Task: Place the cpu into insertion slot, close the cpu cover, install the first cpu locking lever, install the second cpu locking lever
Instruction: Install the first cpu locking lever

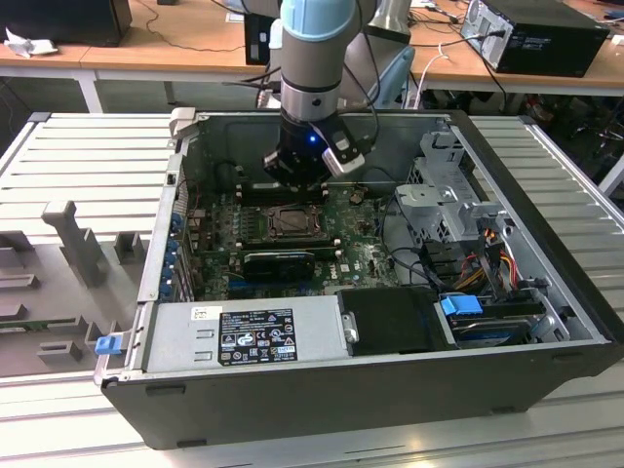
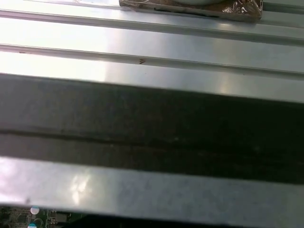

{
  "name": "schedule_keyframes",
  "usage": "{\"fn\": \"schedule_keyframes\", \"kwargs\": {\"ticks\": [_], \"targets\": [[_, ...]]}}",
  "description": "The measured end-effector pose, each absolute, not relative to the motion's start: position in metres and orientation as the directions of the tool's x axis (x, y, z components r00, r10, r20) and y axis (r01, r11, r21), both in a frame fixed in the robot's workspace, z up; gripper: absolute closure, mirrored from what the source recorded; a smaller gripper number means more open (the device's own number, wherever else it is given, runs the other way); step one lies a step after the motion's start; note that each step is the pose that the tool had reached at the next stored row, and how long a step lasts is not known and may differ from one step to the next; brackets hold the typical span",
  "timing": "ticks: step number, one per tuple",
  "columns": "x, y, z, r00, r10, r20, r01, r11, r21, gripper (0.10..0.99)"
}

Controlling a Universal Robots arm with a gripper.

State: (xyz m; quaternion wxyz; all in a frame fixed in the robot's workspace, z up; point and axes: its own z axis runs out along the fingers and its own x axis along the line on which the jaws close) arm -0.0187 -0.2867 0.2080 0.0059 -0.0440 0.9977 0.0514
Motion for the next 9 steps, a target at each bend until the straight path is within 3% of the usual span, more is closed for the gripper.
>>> {"fn": "schedule_keyframes", "kwargs": {"ticks": [9], "targets": [[-0.0187, -0.2866, 0.2037, -0.996, -0.088, -0.014, -0.089, 0.994, 0.059, 0.980]]}}
